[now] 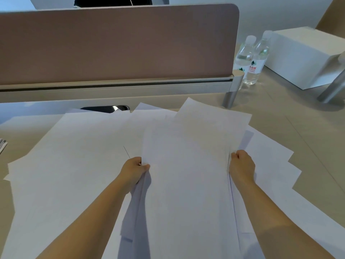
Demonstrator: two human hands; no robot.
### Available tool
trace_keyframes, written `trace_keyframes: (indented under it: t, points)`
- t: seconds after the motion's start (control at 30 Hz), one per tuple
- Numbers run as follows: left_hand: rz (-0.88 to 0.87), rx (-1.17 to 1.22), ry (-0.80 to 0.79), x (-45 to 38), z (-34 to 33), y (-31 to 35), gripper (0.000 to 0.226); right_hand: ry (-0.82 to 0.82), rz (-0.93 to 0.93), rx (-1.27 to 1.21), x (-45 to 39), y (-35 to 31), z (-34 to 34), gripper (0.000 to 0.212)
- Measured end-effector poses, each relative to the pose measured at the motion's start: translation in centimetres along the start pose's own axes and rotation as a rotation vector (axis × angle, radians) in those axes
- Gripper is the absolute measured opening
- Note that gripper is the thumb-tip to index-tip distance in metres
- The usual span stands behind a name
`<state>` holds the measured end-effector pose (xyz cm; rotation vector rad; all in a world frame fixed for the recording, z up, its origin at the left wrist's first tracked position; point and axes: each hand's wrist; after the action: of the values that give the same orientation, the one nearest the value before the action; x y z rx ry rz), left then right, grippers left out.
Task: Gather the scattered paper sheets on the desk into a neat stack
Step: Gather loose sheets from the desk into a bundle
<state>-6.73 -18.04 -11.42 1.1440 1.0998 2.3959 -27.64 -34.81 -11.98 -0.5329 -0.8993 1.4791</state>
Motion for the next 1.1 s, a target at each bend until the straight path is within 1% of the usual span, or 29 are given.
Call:
trace_keyframes:
  t: [0.07, 0.13, 0.2, 0.27, 0.37, 0.47, 0.57, 0.63, 0.7, 0.77, 0.87, 0.97, 1.0, 1.03, 1.07, 1.1]
  points:
    - [0.013, 0.001, 0.009, -0.2, -0.1, 0.0, 0.029, 0.014, 0.006, 0.079, -0.1, -0.1, 0.2, 0.034]
    - [0.037, 0.014, -0.009, -0.3, -0.3, -0.1, 0.032, 0.064, 0.006, 0.155, -0.2, -0.2, 0.6, 0.025]
    - [0.059, 0.019, -0.033, -0.4, -0.5, -0.2, 0.034, 0.086, 0.032, 0.140, -0.1, -0.1, 1.0, 0.023]
    - [0.080, 0.014, -0.049, -0.4, -1.0, -0.3, 0.034, 0.048, 0.052, 0.074, 0.0, 0.2, 1.3, 0.029]
    - [0.066, 0.017, -0.030, -0.5, -1.8, -0.2, 0.041, -0.006, 0.093, 0.051, 0.4, 0.4, 1.6, 0.038]
    - [0.038, 0.005, -0.031, -0.4, -2.6, 0.0, 0.036, -0.044, 0.094, 0.058, 0.4, 0.5, 1.6, 0.038]
    - [-0.009, -0.065, 0.072, -0.3, -3.3, 0.2, 0.043, -0.064, 0.066, 0.085, 0.4, 0.8, 1.7, 0.038]
    - [-0.040, -0.129, 0.164, -0.3, -3.2, 0.3, 0.045, -0.040, 0.051, 0.095, 0.2, 0.9, 2.0, 0.039]
    - [-0.055, -0.122, 0.237, -0.6, -2.7, 0.3, 0.044, -0.012, 0.031, 0.106, -0.2, 1.3, 2.6, 0.038]
    - [-0.057, -0.086, 0.279, -1.1, -1.8, 0.2, 0.040, -0.026, 0.040, 0.148, -0.7, 1.7, 3.1, 0.039]
    - [-0.074, -0.024, 0.275, -1.4, -1.0, 0.3, 0.037, -0.143, 0.063, 0.211, -1.1, 1.9, 3.2, 0.040]
    - [-0.086, -0.009, 0.228, -1.3, -1.7, 0.6, 0.035, -0.215, 0.078, 0.214, -0.5, 1.7, 2.2, 0.039]
    - [-0.080, -0.030, 0.219, -1.1, -2.1, 0.7, 0.029, -0.226, 0.083, 0.213, -0.1, 1.3, 1.9, 0.034]
    - [-0.074, -0.056, 0.220, -0.9, -2.4, 0.9, 0.024, -0.228, 0.071, 0.238, 0.2, 1.1, 1.6, 0.024]
    - [-0.063, -0.087, 0.233, -0.8, -2.7, 1.1, 0.025, -0.201, 0.050, 0.286, 0.5, 0.7, 1.6, 0.023]
    - [-0.045, -0.126, 0.260, -0.9, -2.8, 1.1, 0.031, -0.166, 0.005, 0.336, 0.7, 0.5, 1.6, 0.039]
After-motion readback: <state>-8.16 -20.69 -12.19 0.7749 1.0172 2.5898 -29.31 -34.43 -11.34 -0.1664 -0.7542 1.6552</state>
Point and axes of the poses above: each hand's wrist, its own x-axis away from the middle knuckle, its own z-axis out of the back of the hand, y = z × x, and after that the axes turned 3 degrees about z, right-handed
